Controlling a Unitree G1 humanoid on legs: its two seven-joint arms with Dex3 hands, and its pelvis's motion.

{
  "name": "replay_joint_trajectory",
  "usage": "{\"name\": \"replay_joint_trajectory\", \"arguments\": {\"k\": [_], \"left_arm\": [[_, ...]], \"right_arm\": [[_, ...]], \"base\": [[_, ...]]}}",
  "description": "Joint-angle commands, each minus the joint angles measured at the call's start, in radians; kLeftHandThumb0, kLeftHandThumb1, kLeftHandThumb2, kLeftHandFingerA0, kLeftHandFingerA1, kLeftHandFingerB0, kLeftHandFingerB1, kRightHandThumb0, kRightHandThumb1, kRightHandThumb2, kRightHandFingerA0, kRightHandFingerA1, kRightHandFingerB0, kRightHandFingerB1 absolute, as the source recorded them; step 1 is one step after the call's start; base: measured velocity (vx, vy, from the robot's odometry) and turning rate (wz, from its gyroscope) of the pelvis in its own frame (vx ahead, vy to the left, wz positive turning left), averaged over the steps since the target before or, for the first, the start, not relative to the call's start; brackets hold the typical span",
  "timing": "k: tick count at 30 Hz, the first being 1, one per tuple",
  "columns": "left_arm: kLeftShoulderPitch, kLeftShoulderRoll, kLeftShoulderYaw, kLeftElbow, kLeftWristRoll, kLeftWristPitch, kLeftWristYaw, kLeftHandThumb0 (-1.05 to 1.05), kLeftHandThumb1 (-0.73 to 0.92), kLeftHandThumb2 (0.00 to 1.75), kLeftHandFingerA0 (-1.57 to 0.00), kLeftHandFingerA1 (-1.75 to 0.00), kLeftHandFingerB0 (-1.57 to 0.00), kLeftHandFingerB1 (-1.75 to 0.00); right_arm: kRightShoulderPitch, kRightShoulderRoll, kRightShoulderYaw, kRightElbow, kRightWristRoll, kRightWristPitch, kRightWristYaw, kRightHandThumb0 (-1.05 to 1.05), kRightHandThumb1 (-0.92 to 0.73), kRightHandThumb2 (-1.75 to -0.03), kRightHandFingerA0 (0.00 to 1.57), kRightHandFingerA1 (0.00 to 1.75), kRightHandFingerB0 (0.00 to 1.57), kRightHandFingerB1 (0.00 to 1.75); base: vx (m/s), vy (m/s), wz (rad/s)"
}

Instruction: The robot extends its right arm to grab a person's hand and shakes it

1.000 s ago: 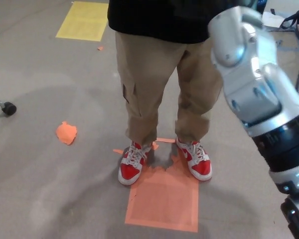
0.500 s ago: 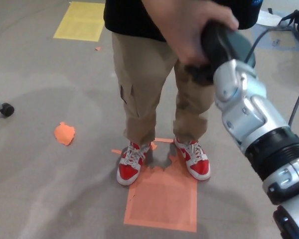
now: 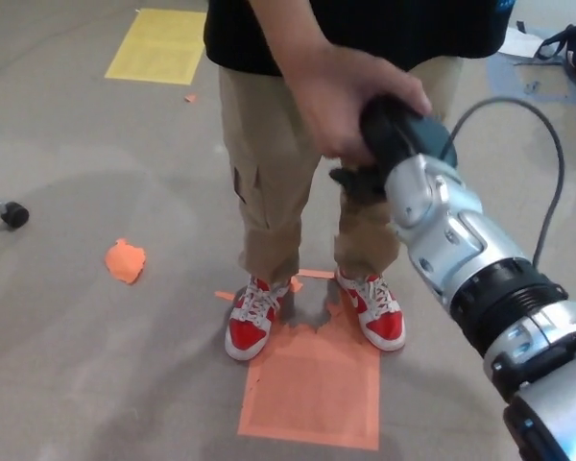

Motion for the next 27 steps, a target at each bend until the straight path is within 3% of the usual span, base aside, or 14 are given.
{"name": "replay_joint_trajectory", "arguments": {"k": [1,3,4,6,8,10,11,13,16,18,22,24,25,27], "left_arm": [[-0.007,0.012,0.01,0.004,-0.007,-0.01,-0.022,-0.35,0.57,1.1,-0.01,-0.47,0.0,-0.47],[-0.017,0.011,0.009,-0.001,-0.007,0.004,-0.029,-0.35,0.56,1.09,-0.01,-0.47,0.0,-0.47],[-0.02,0.01,0.014,0.0,-0.013,-0.002,-0.031,-0.68,0.86,0.66,-0.17,-0.32,-0.09,-0.27],[-0.023,0.012,0.013,-0.001,-0.011,0.002,-0.033,-0.72,0.67,0.99,-0.11,-0.45,-0.02,-0.35],[-0.022,0.009,0.025,0.001,-0.03,0.003,-0.051,-0.71,0.67,0.99,-0.08,-0.44,-0.02,-0.35],[-0.018,0.011,0.029,0.003,-0.034,-0.001,-0.055,-0.66,0.86,0.66,-0.18,-0.32,-0.11,-0.25],[-0.015,0.012,0.029,0.002,-0.035,-0.003,-0.056,-0.35,0.56,1.09,-0.01,-0.47,0.0,-0.47],[-0.014,0.012,0.032,0.004,-0.041,-0.013,-0.068,-0.7,0.67,0.98,-0.1,-0.45,0.0,-0.35],[-0.022,0.013,0.021,0.004,-0.028,0.004,-0.067,-0.71,0.69,1.01,-0.08,-0.44,-0.02,-0.33],[-0.024,0.008,0.025,0.008,-0.032,0.005,-0.06,-0.71,0.66,0.98,-0.11,-0.45,0.0,-0.36],[-0.024,0.007,0.016,0.015,-0.015,-0.008,-0.032,-0.73,0.68,1.0,-0.14,-0.46,0.0,-0.36],[-0.024,0.012,0.009,0.012,-0.003,-0.006,-0.024,-0.71,0.87,0.66,-0.34,-0.4,-0.11,-0.27],[-0.023,0.009,0.018,0.013,-0.015,-0.005,-0.033,-0.36,0.54,1.08,-0.01,-0.47,0.0,-0.47],[-0.023,0.003,0.035,0.017,-0.038,0.001,-0.056,-0.36,0.54,1.08,-0.01,-0.47,0.0,-0.47]], "right_arm": [[0.079,-0.053,-0.006,-0.479,-0.058,0.039,-0.007,-0.16,-0.7,-0.6,0.93,1.05,0.69,0.8],[0.074,-0.056,-0.017,-0.657,-0.094,0.102,0.029,-0.12,-0.73,-0.63,0.78,1.39,0.66,0.9],[0.063,-0.049,-0.036,-0.805,-0.117,0.123,0.039,-0.06,-0.75,-0.67,0.77,1.66,0.67,1.19],[0.054,-0.045,-0.052,-0.924,-0.137,0.141,0.051,-0.04,-0.75,-0.69,0.84,1.6,0.68,1.24],[0.04,-0.043,-0.071,-1.055,-0.173,0.195,0.091,-0.07,-0.66,-0.78,1.14,0.94,0.75,1.09],[0.042,-0.041,-0.078,-1.103,-0.182,0.219,0.106,-0.06,-0.66,-0.79,1.16,0.91,0.74,1.14],[0.046,-0.038,-0.081,-1.121,-0.181,0.229,0.112,-0.04,-0.65,-0.78,1.13,0.98,0.73,1.17],[0.06,-0.04,-0.079,-1.133,-0.183,0.239,0.12,-0.03,-0.63,-0.78,1.12,1.05,0.7,1.21],[0.086,-0.044,-0.07,-1.11,-0.171,0.222,0.109,-0.02,-0.66,-0.72,1.08,1.17,0.73,1.19],[0.104,-0.046,-0.05,-1.056,-0.159,0.223,0.117,0.01,-0.69,-0.58,0.76,1.64,0.63,1.28],[0.122,-0.057,-0.01,-0.882,-0.14,0.205,0.108,-0.05,-0.64,-0.58,0.85,1.25,0.79,0.73],[0.115,-0.063,0.016,-0.787,-0.134,0.218,0.131,-0.11,-0.58,-0.57,1.01,0.69,0.74,0.54],[0.109,-0.056,0.029,-0.659,-0.112,0.178,0.113,-0.09,-0.6,-0.58,0.86,1.18,0.73,0.81],[0.1,-0.05,0.042,-0.526,-0.097,0.133,0.087,-0.09,-0.6,-0.58,0.86,1.18,0.73,0.81]], "base": [[0.0,0.0,0.0],[0.0,0.0,0.0],[0.0,0.0,0.0],[0.0,0.0,0.0],[0.0,0.0,0.0],[0.0,0.0,0.0],[0.0,0.0,0.0],[0.0,0.0,0.0],[0.0,0.0,0.0],[0.0,0.0,0.0],[0.0,0.0,0.0],[0.0,0.0,0.0],[0.0,0.0,0.0],[0.0,0.0,0.0]]}}
